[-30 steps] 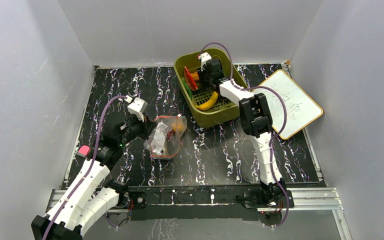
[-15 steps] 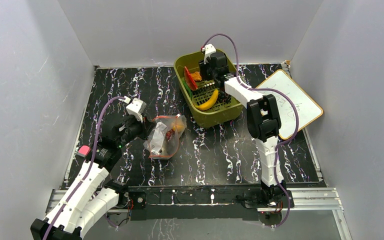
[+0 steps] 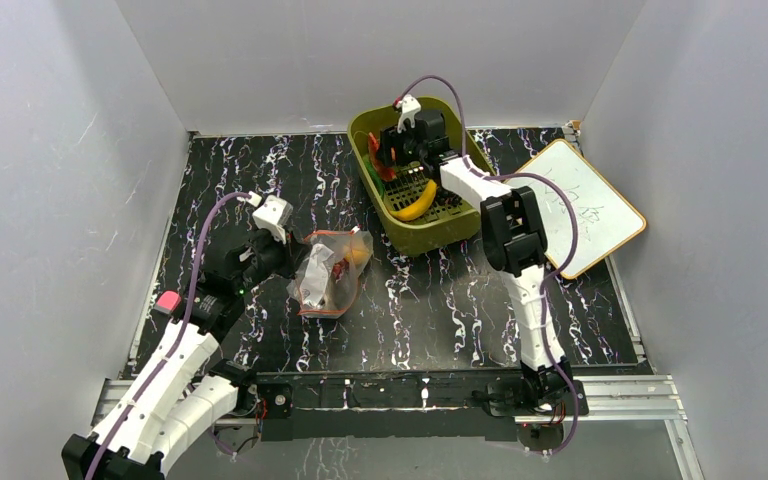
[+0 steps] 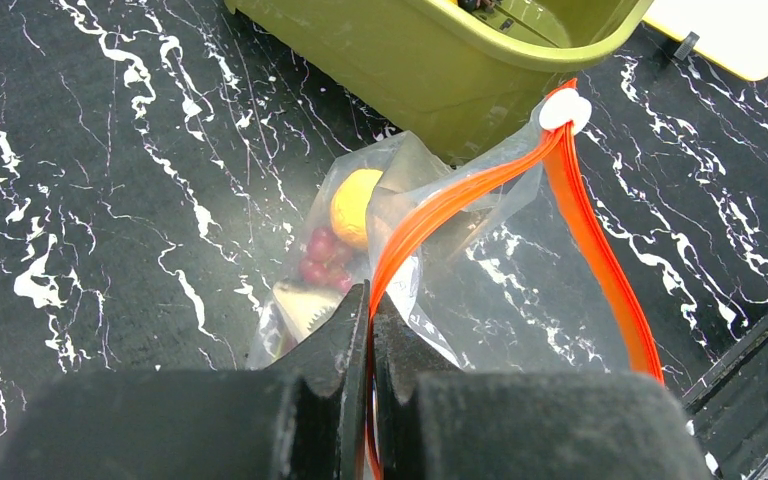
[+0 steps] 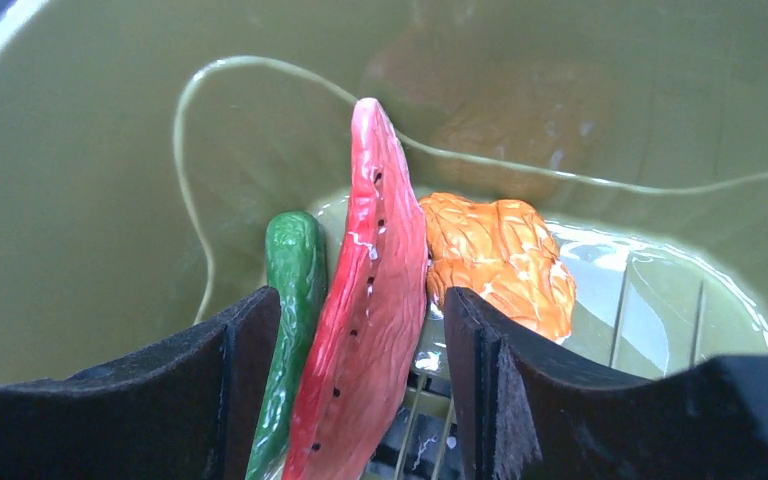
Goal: Place the food in the zip-top bag and seal the zipper
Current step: Pick up the fake fruit from the bin, then place the fake fruit in the zipper food storage bag.
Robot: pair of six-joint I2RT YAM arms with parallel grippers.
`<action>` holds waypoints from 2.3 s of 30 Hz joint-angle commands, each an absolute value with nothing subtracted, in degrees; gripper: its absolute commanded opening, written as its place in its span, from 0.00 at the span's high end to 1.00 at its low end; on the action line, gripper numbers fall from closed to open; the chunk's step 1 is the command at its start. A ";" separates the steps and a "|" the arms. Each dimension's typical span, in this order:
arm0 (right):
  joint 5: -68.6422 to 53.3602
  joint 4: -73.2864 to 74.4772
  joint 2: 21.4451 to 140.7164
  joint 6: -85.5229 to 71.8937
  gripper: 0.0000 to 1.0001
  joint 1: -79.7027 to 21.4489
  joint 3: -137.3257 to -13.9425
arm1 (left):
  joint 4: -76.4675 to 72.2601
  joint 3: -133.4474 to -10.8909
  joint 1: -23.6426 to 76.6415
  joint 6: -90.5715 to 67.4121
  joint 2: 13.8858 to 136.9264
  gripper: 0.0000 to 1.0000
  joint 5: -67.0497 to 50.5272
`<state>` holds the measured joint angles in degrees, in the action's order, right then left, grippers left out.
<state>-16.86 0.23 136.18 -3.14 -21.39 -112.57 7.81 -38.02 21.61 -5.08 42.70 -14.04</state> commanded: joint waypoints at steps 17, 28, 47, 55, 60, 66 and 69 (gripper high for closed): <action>-17.43 -3.62 142.76 0.83 0.84 -21.93 -123.30 | 7.25 -37.91 21.71 -4.17 43.42 1.00 -13.34; -16.52 -7.32 128.53 2.37 0.94 -21.82 -111.43 | 7.08 -38.82 21.74 -7.77 43.07 1.00 -13.14; -11.10 6.72 94.20 -18.38 0.93 -23.41 -88.70 | 13.32 -53.71 21.75 -15.29 51.58 1.00 -7.92; -15.58 13.29 85.21 -28.12 0.91 -31.04 -85.36 | 13.71 -62.09 21.78 -9.14 57.58 1.00 3.02; -15.89 15.72 83.09 -31.86 0.91 -37.63 -86.35 | 14.41 -65.52 21.80 -4.79 57.74 1.00 8.85; -20.68 9.33 81.14 -40.09 0.91 -44.37 -80.51 | 13.50 -63.09 21.80 -1.82 56.21 1.00 13.43; -18.96 10.97 82.38 -41.13 0.91 -47.98 -80.54 | 14.34 -60.40 21.75 -4.47 55.33 1.00 10.12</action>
